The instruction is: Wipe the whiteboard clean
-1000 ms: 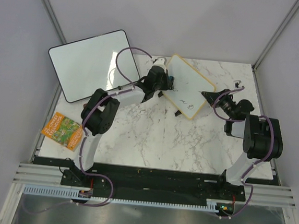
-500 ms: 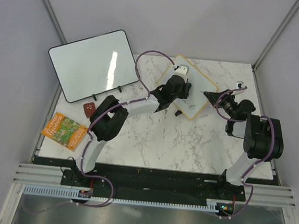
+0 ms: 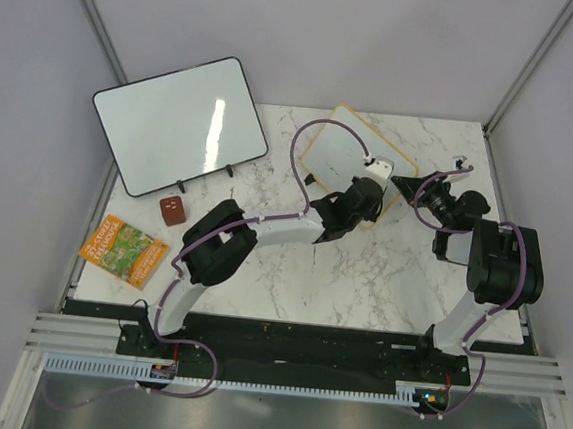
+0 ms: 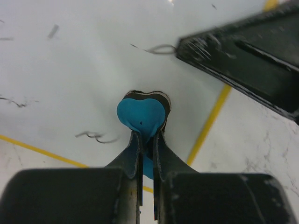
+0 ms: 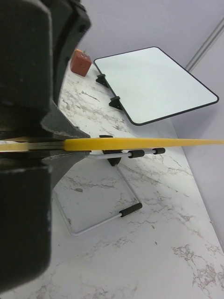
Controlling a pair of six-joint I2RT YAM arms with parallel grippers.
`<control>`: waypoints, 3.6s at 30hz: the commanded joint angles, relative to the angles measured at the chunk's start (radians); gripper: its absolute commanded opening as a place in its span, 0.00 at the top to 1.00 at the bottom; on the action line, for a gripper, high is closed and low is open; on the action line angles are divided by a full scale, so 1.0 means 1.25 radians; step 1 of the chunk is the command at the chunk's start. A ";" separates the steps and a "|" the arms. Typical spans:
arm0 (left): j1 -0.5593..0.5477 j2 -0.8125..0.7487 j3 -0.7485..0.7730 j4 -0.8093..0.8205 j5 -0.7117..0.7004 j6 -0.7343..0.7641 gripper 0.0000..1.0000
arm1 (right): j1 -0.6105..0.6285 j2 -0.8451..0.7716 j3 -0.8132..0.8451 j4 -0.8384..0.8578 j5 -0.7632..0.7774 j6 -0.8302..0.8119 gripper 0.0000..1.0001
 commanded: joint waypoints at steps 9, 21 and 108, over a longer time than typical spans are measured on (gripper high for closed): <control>-0.077 0.023 -0.078 -0.100 -0.014 -0.106 0.98 | 0.058 -0.091 0.039 -0.025 -0.046 -0.103 1.00; -0.018 0.007 -0.098 -0.064 -0.106 -0.149 0.98 | 0.063 -0.086 0.048 -0.050 -0.048 -0.113 1.00; -0.021 0.008 -0.096 0.334 0.093 -0.141 0.98 | 0.084 -0.064 0.066 -0.067 -0.054 -0.123 1.00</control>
